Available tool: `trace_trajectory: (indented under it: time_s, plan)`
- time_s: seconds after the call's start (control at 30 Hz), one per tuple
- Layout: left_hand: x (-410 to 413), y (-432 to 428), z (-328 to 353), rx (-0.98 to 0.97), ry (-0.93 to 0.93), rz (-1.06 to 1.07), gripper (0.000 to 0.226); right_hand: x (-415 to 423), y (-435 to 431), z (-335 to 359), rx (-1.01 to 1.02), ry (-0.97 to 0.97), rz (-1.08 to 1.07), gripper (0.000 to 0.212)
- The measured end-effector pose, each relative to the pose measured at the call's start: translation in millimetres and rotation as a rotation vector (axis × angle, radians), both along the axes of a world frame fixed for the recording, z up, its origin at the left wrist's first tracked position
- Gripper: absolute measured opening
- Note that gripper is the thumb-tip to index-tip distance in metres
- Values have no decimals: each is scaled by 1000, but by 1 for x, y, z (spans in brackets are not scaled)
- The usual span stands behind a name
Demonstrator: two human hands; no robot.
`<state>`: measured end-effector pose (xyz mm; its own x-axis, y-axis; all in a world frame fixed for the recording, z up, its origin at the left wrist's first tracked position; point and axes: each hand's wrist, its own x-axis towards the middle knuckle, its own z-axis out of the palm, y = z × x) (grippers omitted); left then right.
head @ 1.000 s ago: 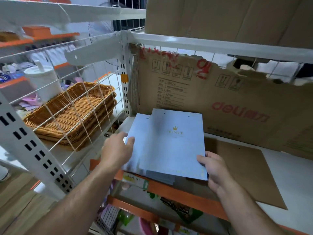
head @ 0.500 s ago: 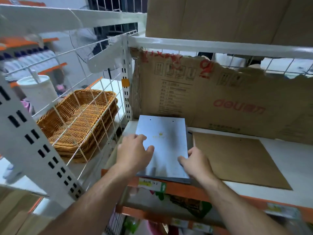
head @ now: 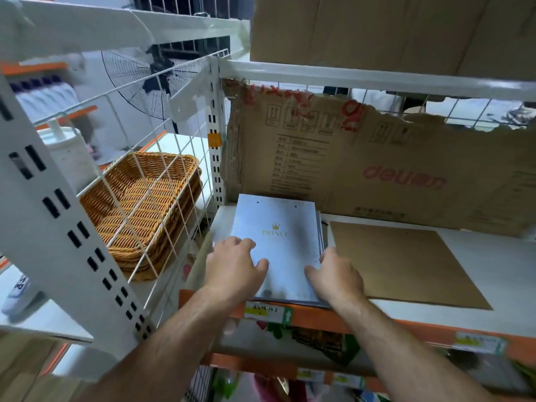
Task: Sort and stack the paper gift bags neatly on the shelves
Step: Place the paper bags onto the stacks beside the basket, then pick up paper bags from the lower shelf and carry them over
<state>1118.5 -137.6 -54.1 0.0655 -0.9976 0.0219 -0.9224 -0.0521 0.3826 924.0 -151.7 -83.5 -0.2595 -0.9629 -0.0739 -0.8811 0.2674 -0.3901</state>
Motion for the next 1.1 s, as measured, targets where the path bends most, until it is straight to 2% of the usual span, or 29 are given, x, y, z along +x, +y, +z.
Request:
trace_trajectory:
  time_s: [0.3, 0.47, 0.63, 0.8, 1.1]
  plan:
    - [0, 6, -1, 1, 34, -18, 52, 0, 0, 1, -34, 40, -26, 25]
    - [-6, 8, -3, -21, 35, -54, 52, -7, 11, 5, -55, 3, -50, 26]
    - [-27, 8, -9, -35, 16, -148, 53, -21, 35, 15, -136, 41, -19, 42]
    - [-70, 16, -16, -88, -35, -310, 50, -50, 74, 14, -92, 152, 2, 57]
    - [-180, 51, -9, -3, -21, -605, 63, -143, 165, 23, -79, 170, -206, 63]
